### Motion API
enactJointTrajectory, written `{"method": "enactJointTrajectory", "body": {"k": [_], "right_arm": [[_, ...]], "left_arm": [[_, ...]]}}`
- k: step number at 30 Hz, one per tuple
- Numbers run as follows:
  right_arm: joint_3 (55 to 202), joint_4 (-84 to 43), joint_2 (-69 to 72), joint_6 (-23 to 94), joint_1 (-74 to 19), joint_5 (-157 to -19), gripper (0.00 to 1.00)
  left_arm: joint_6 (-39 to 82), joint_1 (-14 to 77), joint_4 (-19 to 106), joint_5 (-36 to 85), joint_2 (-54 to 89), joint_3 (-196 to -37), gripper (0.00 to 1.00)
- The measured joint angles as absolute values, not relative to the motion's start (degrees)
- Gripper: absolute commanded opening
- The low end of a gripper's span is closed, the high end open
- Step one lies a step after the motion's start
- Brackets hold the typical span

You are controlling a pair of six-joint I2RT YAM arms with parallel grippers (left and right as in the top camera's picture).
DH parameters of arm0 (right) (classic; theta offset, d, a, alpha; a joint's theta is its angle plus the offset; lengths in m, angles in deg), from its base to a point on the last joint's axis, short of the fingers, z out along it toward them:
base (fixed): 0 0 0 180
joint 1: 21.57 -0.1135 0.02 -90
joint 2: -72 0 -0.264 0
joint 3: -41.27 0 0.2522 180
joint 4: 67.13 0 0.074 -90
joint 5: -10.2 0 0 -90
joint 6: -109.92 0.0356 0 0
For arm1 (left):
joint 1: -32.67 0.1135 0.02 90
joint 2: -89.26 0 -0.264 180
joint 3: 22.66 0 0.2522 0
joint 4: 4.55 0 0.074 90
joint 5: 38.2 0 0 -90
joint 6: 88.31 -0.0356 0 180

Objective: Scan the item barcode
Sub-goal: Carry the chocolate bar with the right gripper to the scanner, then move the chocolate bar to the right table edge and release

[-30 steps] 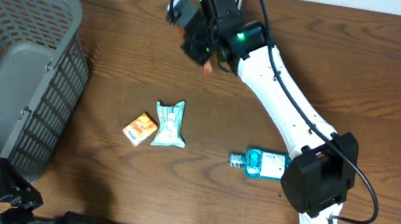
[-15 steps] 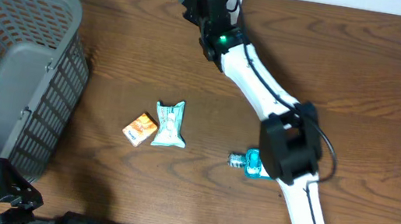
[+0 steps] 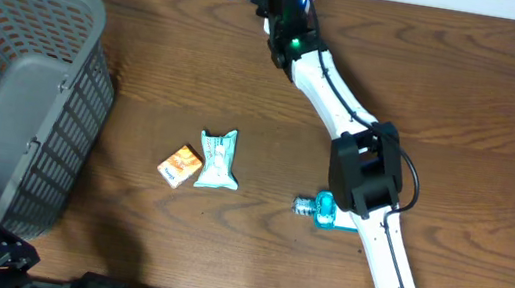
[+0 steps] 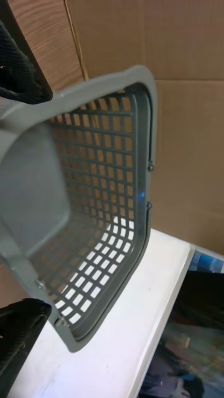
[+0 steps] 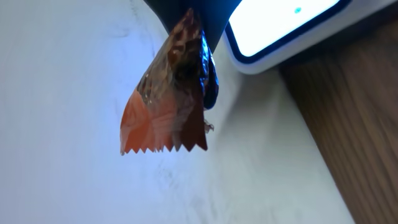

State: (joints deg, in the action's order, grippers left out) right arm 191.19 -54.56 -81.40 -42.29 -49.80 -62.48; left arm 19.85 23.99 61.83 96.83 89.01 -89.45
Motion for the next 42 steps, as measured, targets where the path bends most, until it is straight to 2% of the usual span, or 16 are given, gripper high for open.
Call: {"method": "enactJointTrajectory", "body": {"k": [12, 16, 22, 26, 30, 42], "right_arm": [[191.28, -47.50, -80.70, -40.44, -51.55, -60.45, 0.01], [191.26, -35.21, -77.64, -35.34, -51.81, -56.78, 0.01], [191.43, -10.08, -68.33, -25.07, -48.16, -51.99, 0.01], [191.98, 1.37, -64.62, -17.97, -41.50, -47.05, 0.01], [189.20, 4.68, -64.46, -11.21, -32.89, -44.93, 0.01], [170.45, -1.79, -64.51, -1.44, -7.05, -38.15, 0.01]], "left_arm": [[19.85, 23.99, 61.81, 97.20, 89.01, -89.45, 1.00], [19.85, 23.99, 61.77, 97.20, 89.01, -89.41, 1.00], [19.85, 23.96, 61.72, 97.18, 89.01, -89.39, 1.00], [19.85, 23.99, 61.70, 97.23, 89.01, -89.37, 1.00], [19.85, 23.99, 61.70, 97.23, 89.01, -89.37, 1.00], [19.85, 23.99, 62.40, 97.23, 89.01, -89.37, 1.00]]}}
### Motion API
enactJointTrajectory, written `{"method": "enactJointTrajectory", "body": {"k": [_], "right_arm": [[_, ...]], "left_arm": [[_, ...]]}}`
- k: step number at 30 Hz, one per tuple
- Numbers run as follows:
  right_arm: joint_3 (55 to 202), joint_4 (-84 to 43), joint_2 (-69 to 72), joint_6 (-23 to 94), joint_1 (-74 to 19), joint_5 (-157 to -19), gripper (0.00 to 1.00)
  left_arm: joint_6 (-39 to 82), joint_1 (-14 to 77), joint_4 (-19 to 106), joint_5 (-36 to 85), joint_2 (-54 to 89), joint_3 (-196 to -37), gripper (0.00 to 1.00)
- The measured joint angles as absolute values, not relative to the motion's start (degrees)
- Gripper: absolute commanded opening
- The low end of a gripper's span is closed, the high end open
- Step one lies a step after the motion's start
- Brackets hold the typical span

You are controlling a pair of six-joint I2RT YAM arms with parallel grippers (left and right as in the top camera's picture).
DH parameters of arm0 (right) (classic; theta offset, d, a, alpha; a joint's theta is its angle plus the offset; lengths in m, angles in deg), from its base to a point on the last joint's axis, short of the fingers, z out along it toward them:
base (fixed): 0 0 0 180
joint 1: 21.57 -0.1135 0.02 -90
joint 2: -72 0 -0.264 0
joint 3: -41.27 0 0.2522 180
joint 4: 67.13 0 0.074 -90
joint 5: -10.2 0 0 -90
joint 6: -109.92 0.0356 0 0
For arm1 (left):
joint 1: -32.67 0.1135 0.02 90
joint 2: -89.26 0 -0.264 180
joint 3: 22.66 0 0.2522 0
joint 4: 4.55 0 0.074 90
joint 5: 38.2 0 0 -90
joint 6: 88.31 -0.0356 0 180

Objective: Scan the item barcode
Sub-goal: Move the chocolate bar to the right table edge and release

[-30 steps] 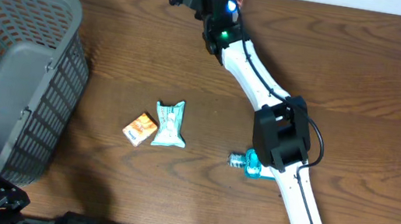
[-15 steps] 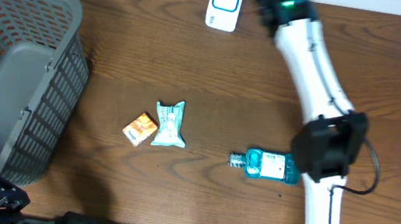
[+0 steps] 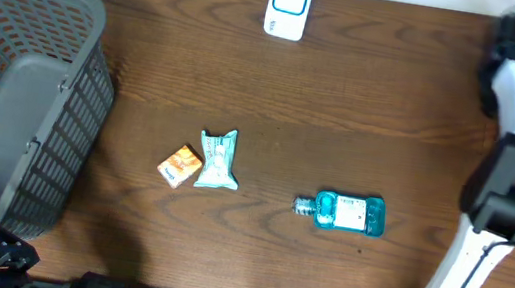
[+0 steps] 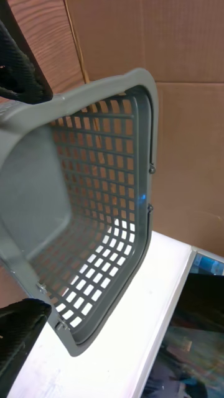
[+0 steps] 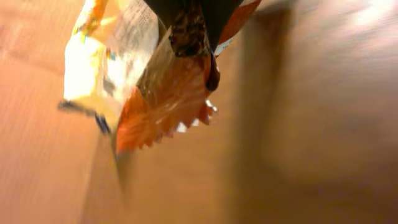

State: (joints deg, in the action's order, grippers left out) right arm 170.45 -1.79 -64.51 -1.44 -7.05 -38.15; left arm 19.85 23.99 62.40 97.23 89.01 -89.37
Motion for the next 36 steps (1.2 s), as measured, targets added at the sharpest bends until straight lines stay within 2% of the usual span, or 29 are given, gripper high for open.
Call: {"method": "enactJointTrajectory", "body": {"k": [2, 3, 4, 5, 6, 7, 14, 22, 26, 36], "right_arm": [[169.64, -2.47, -64.57, -0.92, -3.68, -37.00, 0.01], [169.60, -2.95, -64.57, -0.57, -2.31, -36.60, 0.06], [169.60, -3.50, -64.57, 0.09, -1.00, -36.30, 0.27], [169.60, -3.78, -64.57, 0.79, 0.18, -35.93, 0.66], [169.60, -3.85, -64.57, 1.27, 1.19, -35.55, 0.90], [169.60, -3.78, -64.57, 2.16, 2.13, -35.20, 0.99], [169.44, -1.01, -62.87, 7.39, 2.11, -42.39, 0.99], [169.03, 5.18, -46.06, 9.13, -5.72, -73.02, 0.99], [169.49, 7.91, -39.17, 10.29, -10.39, -82.35, 0.99], [169.51, 21.61, -38.52, 28.63, -22.13, -94.48, 0.99]], "left_arm": [[19.85, 23.99, 62.75, 97.20, 89.01, -89.37, 1.00], [19.85, 23.99, 62.88, 97.20, 89.01, -89.37, 1.00], [19.85, 23.99, 62.97, 97.23, 89.01, -89.37, 1.00], [19.85, 23.99, 63.01, 97.25, 89.01, -89.37, 1.00], [19.85, 23.99, 63.03, 97.36, 89.01, -89.37, 1.00], [19.85, 23.99, 63.01, 97.44, 89.01, -89.37, 1.00], [19.85, 23.99, 64.30, 97.88, 89.01, -89.37, 1.00], [19.85, 23.99, 62.95, 100.66, 89.01, -89.37, 1.00], [19.85, 23.99, 62.86, 101.49, 89.01, -89.37, 1.00], [19.85, 26.91, 62.82, 104.96, 89.01, -89.37, 1.00]]}}
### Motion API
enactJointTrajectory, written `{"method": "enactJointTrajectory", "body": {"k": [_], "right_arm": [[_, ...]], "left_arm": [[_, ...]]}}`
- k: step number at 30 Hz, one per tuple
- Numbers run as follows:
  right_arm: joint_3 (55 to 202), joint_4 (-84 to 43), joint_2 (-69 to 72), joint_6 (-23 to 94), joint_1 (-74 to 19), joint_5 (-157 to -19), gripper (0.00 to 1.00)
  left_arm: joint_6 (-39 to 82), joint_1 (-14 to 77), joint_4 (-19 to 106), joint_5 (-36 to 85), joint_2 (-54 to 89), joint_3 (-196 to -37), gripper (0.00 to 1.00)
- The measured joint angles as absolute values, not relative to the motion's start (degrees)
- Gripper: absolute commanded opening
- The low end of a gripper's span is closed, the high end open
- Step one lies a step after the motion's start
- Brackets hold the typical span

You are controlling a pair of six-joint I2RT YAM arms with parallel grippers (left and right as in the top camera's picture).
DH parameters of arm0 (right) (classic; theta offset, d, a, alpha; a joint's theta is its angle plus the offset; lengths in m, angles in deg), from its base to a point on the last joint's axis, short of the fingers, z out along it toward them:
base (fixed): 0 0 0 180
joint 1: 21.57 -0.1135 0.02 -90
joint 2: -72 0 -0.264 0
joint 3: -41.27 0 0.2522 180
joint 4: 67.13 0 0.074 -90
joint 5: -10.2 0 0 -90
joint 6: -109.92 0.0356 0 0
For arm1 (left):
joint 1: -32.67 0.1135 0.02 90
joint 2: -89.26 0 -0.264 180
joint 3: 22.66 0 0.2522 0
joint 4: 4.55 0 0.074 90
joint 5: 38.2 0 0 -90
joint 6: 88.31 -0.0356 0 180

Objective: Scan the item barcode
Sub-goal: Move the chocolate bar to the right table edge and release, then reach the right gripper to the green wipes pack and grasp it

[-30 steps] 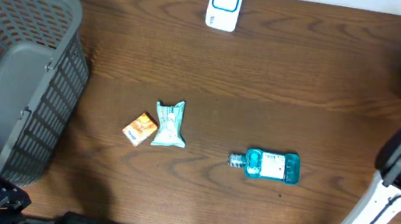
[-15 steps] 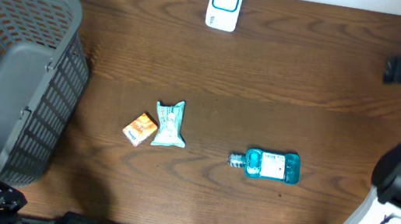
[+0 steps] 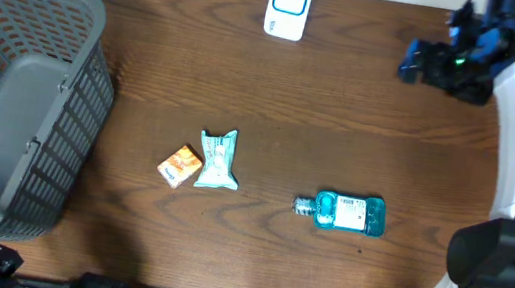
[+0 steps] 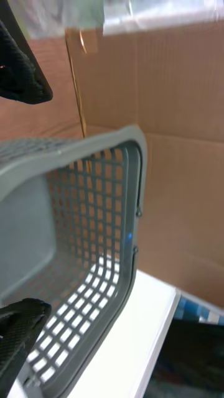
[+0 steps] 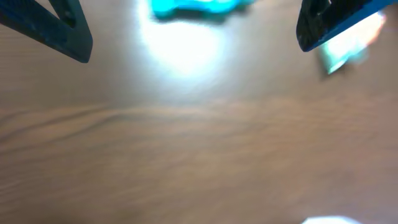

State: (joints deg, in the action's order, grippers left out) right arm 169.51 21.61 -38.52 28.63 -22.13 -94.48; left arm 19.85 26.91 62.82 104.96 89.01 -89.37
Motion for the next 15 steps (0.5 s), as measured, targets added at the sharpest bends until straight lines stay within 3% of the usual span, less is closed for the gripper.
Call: {"method": "enactJointTrajectory", "body": {"k": [8, 15], "right_arm": [[164.53, 16.52, -38.52, 32.72, -39.25, -102.65, 0.99], [153.29, 2.23, -40.84, 38.64, -57.93, -92.99, 0.96]], "left_arm": [[19.85, 30.76, 62.82, 105.79, 89.01, -89.37, 1.00], [19.85, 30.87, 62.82, 105.97, 89.01, -89.37, 1.00]]}}
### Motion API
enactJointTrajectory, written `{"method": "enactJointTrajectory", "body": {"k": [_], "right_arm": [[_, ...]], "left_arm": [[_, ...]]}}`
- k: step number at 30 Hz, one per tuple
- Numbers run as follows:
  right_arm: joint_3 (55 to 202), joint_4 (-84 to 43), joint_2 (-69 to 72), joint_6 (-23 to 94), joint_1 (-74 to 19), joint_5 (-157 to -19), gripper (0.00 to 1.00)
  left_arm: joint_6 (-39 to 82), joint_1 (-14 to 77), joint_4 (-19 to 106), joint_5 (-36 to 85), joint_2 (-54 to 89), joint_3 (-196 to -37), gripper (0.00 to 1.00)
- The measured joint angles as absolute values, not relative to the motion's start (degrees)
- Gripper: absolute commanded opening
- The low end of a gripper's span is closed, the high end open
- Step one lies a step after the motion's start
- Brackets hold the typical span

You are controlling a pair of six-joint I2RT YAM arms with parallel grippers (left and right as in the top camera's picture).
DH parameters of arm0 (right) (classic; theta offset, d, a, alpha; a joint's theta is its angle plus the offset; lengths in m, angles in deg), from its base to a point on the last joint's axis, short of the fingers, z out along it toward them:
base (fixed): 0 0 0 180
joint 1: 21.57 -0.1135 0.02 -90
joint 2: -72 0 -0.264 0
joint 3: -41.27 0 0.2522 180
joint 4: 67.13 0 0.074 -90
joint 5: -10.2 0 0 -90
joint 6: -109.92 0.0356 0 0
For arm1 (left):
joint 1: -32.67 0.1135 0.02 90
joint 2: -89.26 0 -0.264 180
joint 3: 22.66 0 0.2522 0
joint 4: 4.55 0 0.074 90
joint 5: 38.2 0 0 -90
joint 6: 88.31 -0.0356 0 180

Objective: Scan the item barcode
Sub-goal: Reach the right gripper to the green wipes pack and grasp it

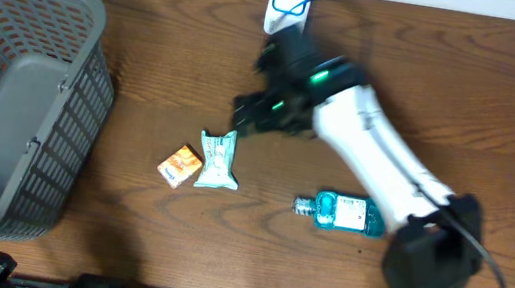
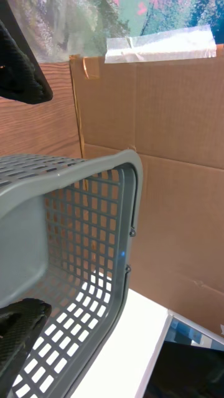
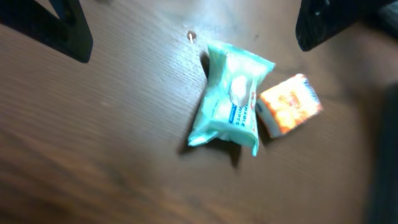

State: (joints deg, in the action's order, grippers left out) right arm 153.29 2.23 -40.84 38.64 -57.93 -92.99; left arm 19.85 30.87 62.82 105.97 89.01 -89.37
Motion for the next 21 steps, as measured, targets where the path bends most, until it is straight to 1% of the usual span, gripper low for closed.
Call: {"method": "enactJointTrajectory", "body": {"k": [4, 9, 15, 16, 18, 19, 21], "right_arm": [[152.02, -1.79, -44.29, 41.94, -66.31, -83.03, 0.86], [152.02, -5.49, -47.65, 45.31, -72.97, -70.68, 0.79], [152.02, -8.35, -53.29, 46.66, -77.04, -64.82, 0.66], [152.02, -8.50, -54.06, 46.73, -77.47, -64.30, 0.62], [152.02, -8.72, -55.20, 47.03, -78.26, -62.68, 0.46], [152.02, -8.77, -55.63, 47.21, -78.50, -61.69, 0.41], [152.02, -8.61, -56.09, 47.30, -79.07, -59.95, 0.35]], "left_arm": [[19.87, 30.87, 62.77, 105.97, 89.01, -89.37, 1.00], [19.85, 30.87, 62.75, 105.97, 89.01, -89.37, 1.00], [19.85, 30.87, 62.73, 105.97, 89.01, -89.37, 1.00], [19.87, 30.87, 62.73, 105.97, 89.01, -89.37, 1.00], [19.85, 30.87, 62.73, 105.97, 89.01, -89.37, 1.00], [19.85, 30.87, 62.73, 105.97, 89.01, -89.37, 1.00], [19.85, 30.87, 62.73, 105.97, 89.01, -89.37, 1.00]]}}
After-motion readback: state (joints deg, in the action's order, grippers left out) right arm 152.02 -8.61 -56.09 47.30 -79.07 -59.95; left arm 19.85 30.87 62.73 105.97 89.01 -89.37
